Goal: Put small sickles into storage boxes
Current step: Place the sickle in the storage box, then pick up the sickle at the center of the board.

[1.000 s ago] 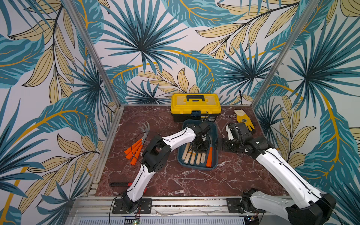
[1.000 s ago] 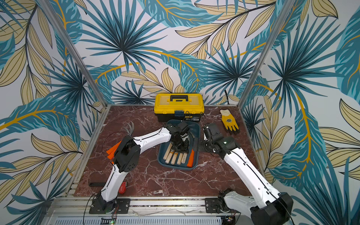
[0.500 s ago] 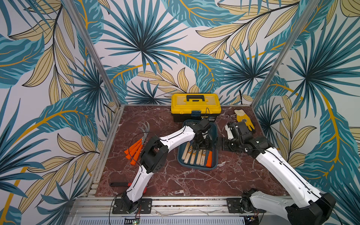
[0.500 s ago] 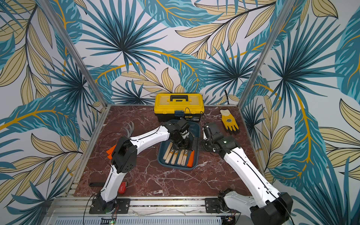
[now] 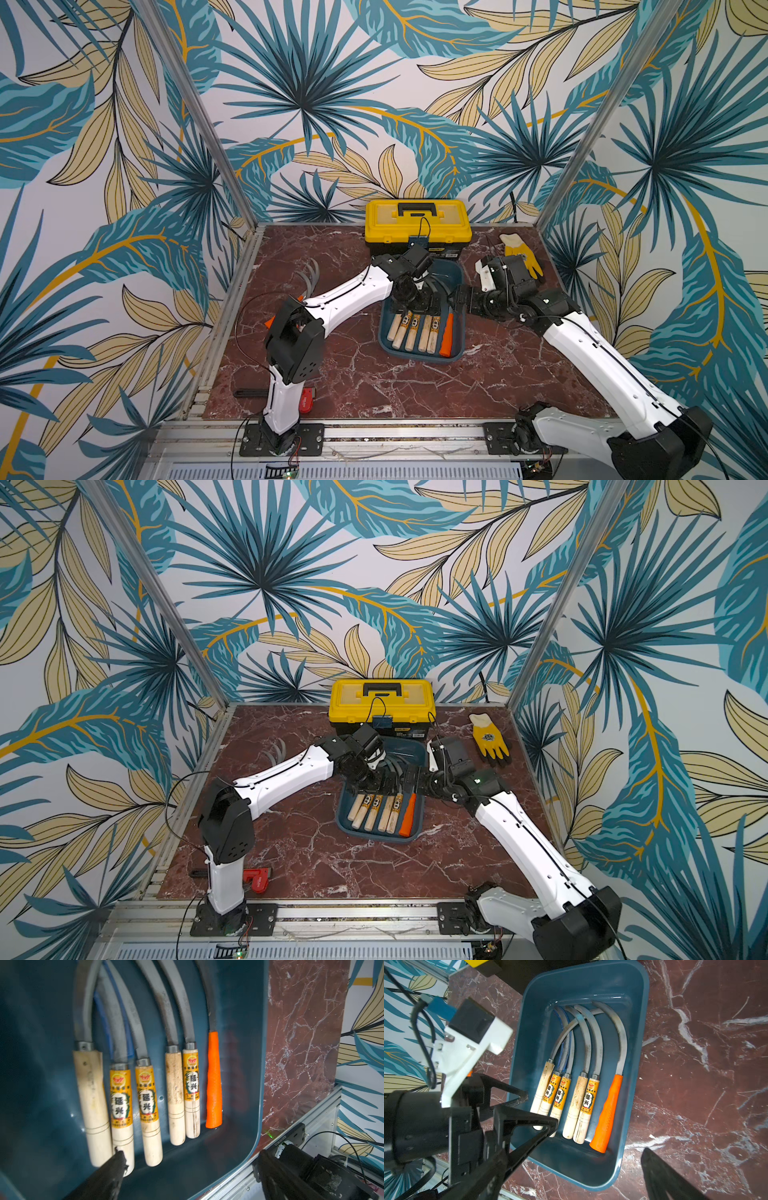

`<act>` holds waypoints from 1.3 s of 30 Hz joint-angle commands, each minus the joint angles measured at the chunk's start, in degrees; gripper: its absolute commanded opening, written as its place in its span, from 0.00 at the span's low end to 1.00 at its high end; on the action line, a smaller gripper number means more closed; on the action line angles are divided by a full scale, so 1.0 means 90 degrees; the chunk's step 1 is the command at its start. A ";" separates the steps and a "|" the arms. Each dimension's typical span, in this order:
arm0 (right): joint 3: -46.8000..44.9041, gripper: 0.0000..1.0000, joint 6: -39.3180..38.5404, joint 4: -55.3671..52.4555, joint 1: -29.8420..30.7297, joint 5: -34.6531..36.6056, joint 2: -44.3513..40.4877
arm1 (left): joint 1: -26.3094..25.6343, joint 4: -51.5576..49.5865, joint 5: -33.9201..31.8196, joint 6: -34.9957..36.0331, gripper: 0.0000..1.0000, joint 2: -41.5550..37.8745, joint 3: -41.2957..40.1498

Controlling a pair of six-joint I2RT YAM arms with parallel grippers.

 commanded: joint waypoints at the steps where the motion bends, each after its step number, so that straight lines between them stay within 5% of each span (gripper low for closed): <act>1: -0.0025 1.00 0.0207 0.0342 0.0132 -0.0194 0.0188 | 0.0155 -0.0066 -0.0316 0.0210 0.99 -0.0542 -0.0292; 24: 0.0918 1.00 0.0388 0.0891 0.1354 -0.0286 0.1778 | 0.1871 -0.0066 -0.0740 0.0420 0.99 -0.2763 -0.2657; 39: 0.1681 1.00 0.0300 0.1047 0.1688 -0.0716 0.2825 | 0.3086 -0.0050 -0.1017 0.0596 0.99 -0.3091 -0.3491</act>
